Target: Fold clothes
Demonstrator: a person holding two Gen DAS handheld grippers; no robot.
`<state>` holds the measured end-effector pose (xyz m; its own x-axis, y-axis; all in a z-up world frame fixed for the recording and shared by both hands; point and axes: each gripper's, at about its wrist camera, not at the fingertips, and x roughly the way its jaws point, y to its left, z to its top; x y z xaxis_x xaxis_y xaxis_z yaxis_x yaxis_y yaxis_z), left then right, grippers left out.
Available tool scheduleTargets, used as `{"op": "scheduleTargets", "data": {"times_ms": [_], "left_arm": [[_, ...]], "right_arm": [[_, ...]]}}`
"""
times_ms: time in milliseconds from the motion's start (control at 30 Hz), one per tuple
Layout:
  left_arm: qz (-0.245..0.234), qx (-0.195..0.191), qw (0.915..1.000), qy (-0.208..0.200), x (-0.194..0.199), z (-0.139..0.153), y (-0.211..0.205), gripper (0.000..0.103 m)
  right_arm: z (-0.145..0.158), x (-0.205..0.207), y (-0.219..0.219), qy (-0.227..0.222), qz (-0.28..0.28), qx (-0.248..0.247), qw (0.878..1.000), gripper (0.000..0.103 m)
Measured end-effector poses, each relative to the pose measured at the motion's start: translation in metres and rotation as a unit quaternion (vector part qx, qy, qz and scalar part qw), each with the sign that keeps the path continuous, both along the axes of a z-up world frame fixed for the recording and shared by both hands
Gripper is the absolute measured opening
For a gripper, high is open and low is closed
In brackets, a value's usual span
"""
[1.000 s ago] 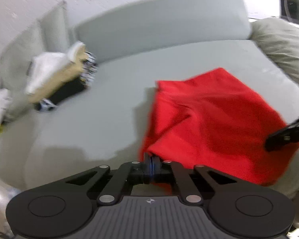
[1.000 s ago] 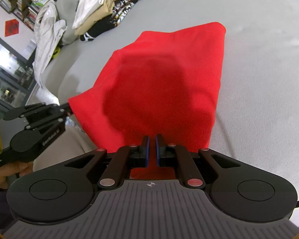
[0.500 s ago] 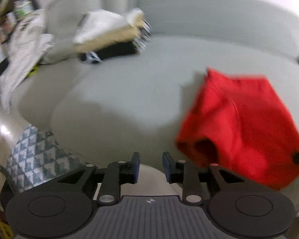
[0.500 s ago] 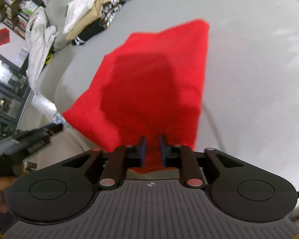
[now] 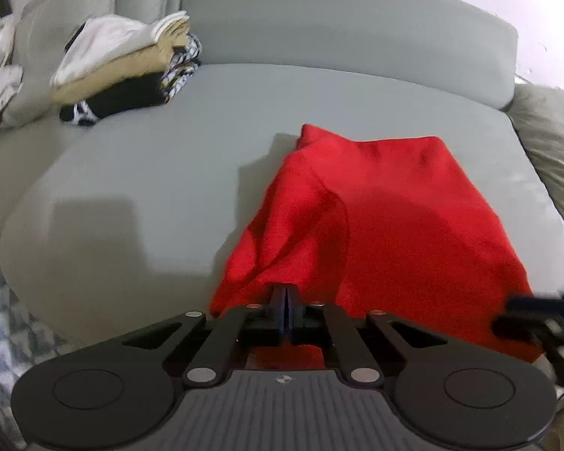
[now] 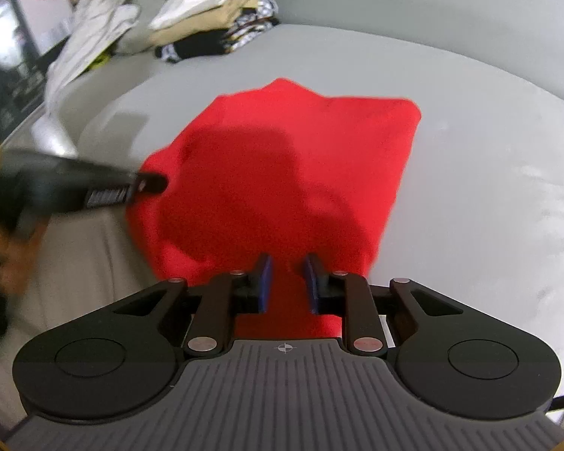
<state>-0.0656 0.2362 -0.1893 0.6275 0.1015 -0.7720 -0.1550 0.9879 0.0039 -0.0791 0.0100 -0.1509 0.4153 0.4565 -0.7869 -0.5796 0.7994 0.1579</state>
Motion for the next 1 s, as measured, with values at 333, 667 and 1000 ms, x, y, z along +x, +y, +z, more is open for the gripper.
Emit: {"op": "scheduleTargets", "data": {"times_ms": [333, 667, 1000], "left_arm": [[-0.061, -0.072, 0.9949, -0.036, -0.022, 0.056, -0.001, 0.017], [-0.101, -0.172, 0.9796, -0.03, 0.107, 0.027, -0.013, 0.012], [0.008, -0.174, 0.9845, -0.02, 0.178, -0.041, 0.031, 0.007]], "right_arm": [[0.042, 0.002, -0.07, 0.025, -0.084, 0.045, 0.995, 0.033], [-0.006, 0.145, -0.058, 0.128, -0.159, 0.216, 0.955, 0.012], [-0.112, 0.25, -0.061, 0.234, -0.244, 0.342, 0.877, 0.0]]}}
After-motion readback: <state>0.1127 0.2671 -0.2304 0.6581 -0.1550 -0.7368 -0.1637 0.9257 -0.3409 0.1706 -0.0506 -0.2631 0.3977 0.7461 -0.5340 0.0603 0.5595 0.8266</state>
